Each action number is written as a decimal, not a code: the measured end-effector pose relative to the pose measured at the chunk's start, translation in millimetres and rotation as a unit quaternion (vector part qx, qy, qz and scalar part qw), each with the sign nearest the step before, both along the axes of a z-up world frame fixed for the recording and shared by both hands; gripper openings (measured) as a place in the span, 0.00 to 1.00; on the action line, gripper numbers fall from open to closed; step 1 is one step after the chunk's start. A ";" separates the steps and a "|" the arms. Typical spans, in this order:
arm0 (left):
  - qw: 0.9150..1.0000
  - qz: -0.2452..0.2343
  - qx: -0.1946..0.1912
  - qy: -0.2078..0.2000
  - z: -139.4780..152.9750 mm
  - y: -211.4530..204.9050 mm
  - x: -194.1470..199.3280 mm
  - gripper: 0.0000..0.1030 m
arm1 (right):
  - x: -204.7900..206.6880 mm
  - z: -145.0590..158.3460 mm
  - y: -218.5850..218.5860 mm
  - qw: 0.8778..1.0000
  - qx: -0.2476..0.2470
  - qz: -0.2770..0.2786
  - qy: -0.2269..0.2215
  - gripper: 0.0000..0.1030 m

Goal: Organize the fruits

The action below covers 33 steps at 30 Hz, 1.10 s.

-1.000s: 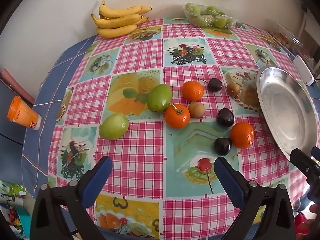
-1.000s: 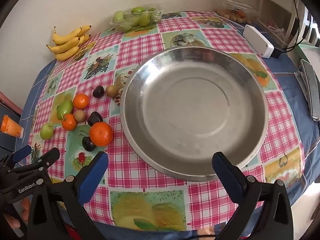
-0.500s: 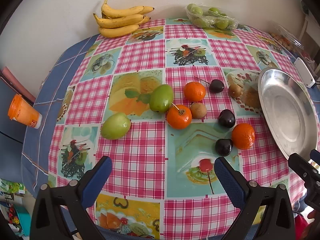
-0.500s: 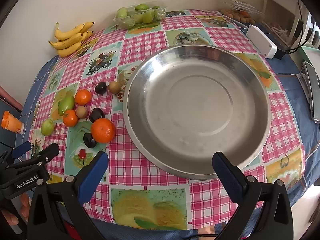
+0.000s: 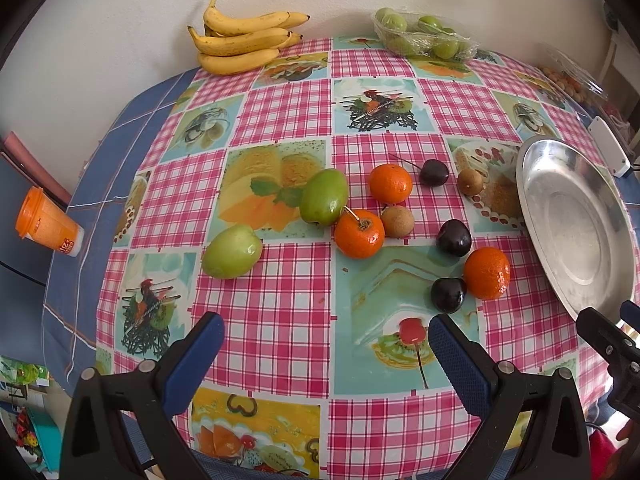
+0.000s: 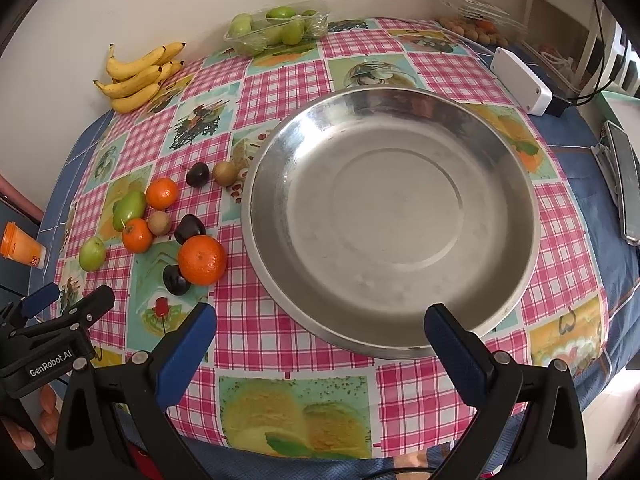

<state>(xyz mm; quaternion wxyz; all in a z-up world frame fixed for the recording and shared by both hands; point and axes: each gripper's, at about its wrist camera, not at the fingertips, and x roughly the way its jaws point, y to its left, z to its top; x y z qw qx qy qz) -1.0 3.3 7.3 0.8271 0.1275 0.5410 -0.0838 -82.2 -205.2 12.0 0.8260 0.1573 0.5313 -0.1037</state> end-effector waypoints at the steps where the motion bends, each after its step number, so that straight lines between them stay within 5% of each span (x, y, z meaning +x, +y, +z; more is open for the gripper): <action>1: 1.000 0.000 0.000 0.000 0.0 0.1 0.0 1.00 | 0.2 0.1 0.0 1.000 0.000 0.001 0.000 1.00; 33: 1.000 0.001 -0.002 0.000 0.1 -0.1 0.2 1.00 | 1.6 -0.5 1.4 1.000 -0.003 0.002 0.002 1.00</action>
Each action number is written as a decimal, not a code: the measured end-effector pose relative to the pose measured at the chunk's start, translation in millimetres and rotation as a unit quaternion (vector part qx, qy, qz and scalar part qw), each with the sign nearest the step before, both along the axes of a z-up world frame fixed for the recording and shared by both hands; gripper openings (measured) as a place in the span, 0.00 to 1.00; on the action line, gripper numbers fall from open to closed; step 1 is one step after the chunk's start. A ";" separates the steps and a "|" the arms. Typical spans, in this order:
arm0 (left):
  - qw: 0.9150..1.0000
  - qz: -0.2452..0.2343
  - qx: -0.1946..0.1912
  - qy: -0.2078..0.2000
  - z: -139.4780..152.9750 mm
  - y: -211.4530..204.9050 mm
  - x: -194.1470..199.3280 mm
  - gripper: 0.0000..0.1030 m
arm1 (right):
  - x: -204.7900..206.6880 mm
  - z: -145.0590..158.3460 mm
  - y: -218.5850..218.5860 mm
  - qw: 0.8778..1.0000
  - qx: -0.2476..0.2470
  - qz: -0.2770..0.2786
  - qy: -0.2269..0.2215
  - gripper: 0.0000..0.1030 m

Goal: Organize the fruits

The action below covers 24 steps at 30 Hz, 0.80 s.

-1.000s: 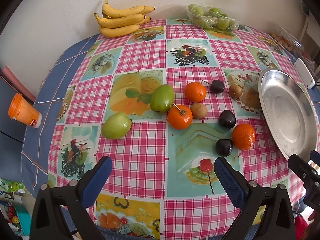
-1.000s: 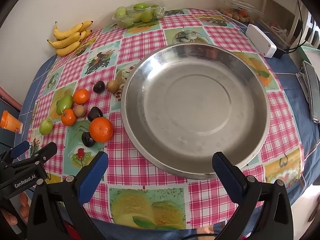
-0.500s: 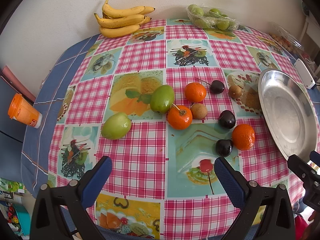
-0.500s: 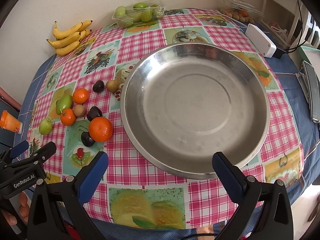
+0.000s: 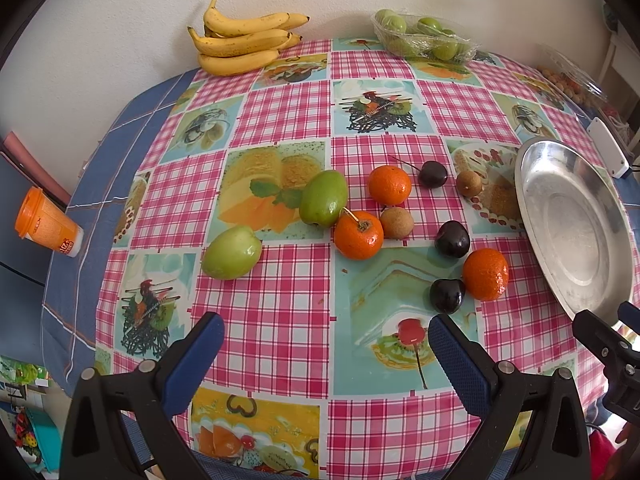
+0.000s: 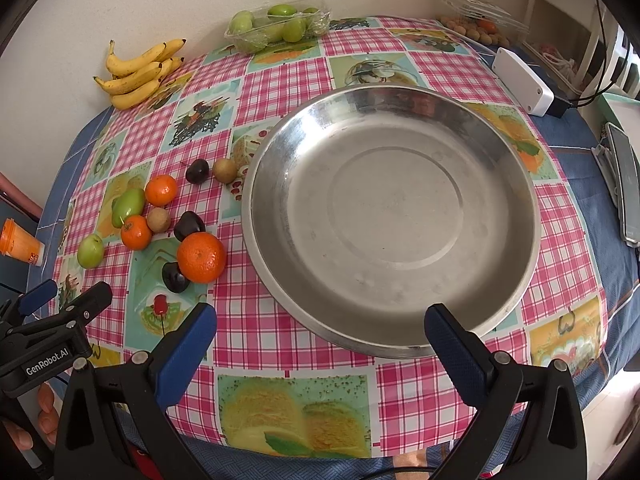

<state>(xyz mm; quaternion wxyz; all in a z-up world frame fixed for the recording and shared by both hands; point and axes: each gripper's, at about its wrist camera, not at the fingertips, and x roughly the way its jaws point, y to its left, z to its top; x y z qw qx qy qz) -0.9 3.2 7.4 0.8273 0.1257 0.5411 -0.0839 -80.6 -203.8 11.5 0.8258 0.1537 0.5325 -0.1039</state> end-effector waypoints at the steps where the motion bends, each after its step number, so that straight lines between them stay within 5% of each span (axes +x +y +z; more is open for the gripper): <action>1: 1.000 0.000 0.000 0.000 -0.1 -0.1 -0.1 1.00 | -0.1 -0.4 0.2 1.000 0.000 0.000 0.000 1.00; 16: 1.000 0.001 -0.003 -0.001 0.7 -0.8 0.5 1.00 | 0.3 -1.1 3.4 1.000 -0.004 0.005 0.001 1.00; 24: 0.999 0.005 -0.044 0.006 4.0 5.7 5.3 1.00 | 6.8 4.4 9.0 1.000 -0.006 0.020 -0.005 1.00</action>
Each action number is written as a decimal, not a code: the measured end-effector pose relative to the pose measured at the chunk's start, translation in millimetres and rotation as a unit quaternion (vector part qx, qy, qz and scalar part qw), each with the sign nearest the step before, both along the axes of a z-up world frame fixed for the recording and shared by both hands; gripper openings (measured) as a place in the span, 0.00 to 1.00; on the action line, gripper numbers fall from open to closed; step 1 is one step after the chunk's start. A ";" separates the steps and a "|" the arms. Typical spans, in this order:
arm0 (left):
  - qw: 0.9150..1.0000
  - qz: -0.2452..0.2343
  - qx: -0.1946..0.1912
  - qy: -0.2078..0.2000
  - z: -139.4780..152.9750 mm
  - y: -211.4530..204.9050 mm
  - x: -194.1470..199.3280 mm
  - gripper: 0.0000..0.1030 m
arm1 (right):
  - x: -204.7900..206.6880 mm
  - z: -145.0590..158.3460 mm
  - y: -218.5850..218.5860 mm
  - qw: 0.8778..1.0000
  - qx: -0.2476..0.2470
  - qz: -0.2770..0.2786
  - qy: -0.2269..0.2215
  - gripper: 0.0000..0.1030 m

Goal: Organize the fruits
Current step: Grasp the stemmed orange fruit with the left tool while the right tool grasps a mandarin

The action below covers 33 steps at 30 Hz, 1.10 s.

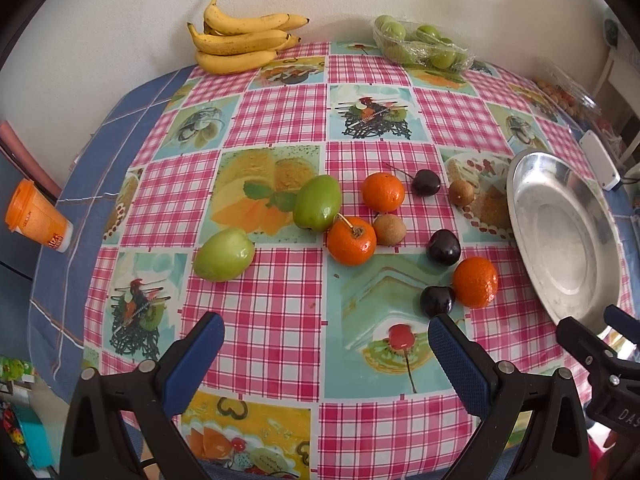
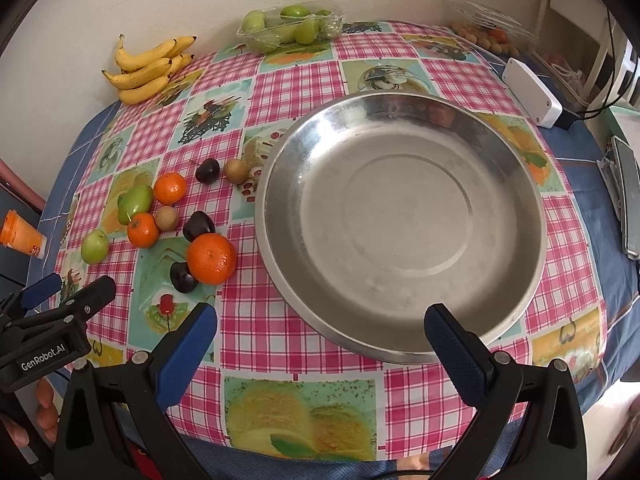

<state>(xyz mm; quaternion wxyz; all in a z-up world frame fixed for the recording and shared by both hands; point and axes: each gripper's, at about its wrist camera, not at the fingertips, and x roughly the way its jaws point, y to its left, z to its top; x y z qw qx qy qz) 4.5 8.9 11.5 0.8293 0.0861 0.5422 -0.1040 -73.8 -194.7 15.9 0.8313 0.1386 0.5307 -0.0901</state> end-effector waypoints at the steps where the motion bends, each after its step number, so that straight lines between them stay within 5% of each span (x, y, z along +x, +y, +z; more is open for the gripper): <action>1: 1.000 0.002 -0.011 0.001 0.8 2.2 1.2 1.00 | 1.5 1.9 1.8 1.000 0.001 0.004 -0.004 1.00; 10: 0.997 0.041 -0.066 0.005 9.4 18.1 22.2 1.00 | 25.0 14.5 22.6 0.998 0.021 0.050 -0.037 0.99; 14: 0.995 0.071 -0.070 0.026 9.6 19.1 35.5 1.00 | 35.9 10.6 32.1 0.996 0.037 0.068 -0.032 0.82; 17: 0.992 0.080 -0.081 0.048 1.8 14.2 39.5 1.00 | 43.6 6.9 37.6 0.996 0.043 0.080 -0.025 0.79; 20: 0.989 0.088 -0.096 0.074 -8.8 8.5 43.0 0.95 | 48.3 2.4 43.3 0.994 0.047 0.092 -0.017 0.67; 33: 0.975 0.115 -0.148 0.117 -38.0 11.9 70.9 0.67 | 66.4 -19.4 52.5 0.993 0.053 0.107 0.019 0.53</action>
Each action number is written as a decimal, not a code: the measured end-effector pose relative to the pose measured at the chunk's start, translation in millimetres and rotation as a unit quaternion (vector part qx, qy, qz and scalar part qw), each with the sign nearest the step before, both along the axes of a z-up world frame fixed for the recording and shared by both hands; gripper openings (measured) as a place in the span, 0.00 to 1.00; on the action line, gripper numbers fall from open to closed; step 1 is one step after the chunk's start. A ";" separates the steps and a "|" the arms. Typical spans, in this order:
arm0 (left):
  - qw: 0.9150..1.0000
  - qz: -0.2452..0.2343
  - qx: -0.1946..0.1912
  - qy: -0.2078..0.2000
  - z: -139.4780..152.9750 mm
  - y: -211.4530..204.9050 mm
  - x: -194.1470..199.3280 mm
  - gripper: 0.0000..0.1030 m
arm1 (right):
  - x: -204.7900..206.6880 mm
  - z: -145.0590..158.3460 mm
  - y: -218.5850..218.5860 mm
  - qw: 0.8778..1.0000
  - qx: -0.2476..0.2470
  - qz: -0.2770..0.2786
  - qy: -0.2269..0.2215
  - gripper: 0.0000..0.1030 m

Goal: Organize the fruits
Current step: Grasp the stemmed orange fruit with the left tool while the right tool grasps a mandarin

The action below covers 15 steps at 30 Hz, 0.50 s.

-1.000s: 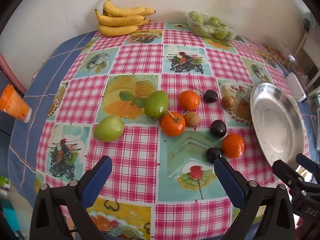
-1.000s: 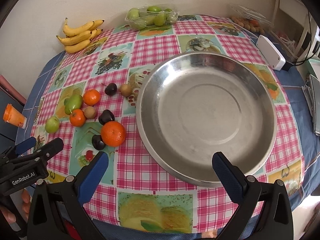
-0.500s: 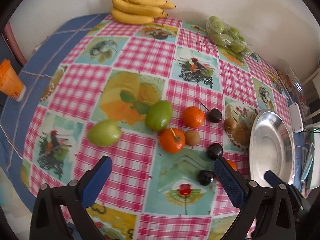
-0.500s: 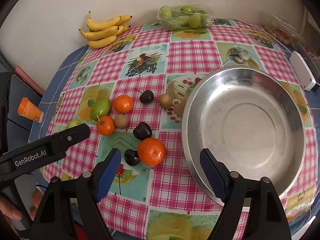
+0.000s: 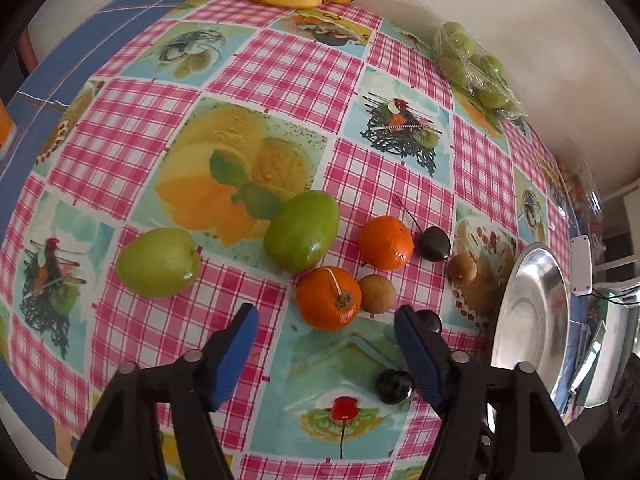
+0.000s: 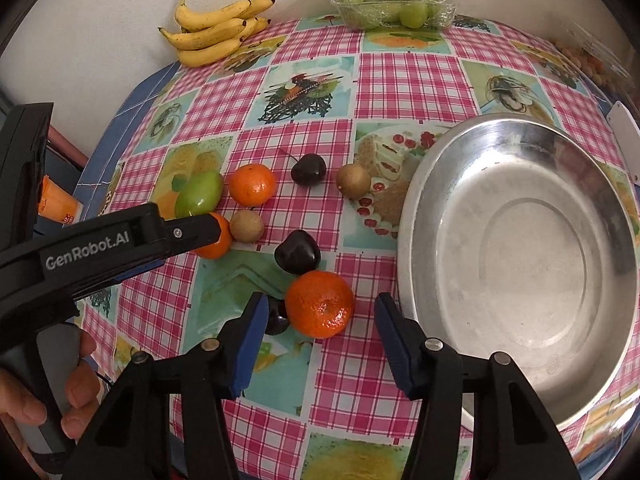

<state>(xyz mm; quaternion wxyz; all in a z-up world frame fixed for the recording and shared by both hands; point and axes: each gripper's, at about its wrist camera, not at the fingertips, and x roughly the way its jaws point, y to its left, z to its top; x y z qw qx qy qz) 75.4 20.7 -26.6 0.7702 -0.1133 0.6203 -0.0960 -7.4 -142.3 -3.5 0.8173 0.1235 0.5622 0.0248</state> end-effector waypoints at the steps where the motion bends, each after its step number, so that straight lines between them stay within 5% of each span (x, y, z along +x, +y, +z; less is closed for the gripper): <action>1: 1.000 0.000 -0.001 0.003 -2.2 -0.3 1.6 0.64 | 1.7 -1.5 0.5 1.000 -0.002 0.000 0.003 0.52; 15: 1.000 -0.007 -0.014 0.009 -16.8 -2.8 14.1 0.39 | 14.6 -18.5 3.6 1.000 0.003 -0.003 0.028 0.47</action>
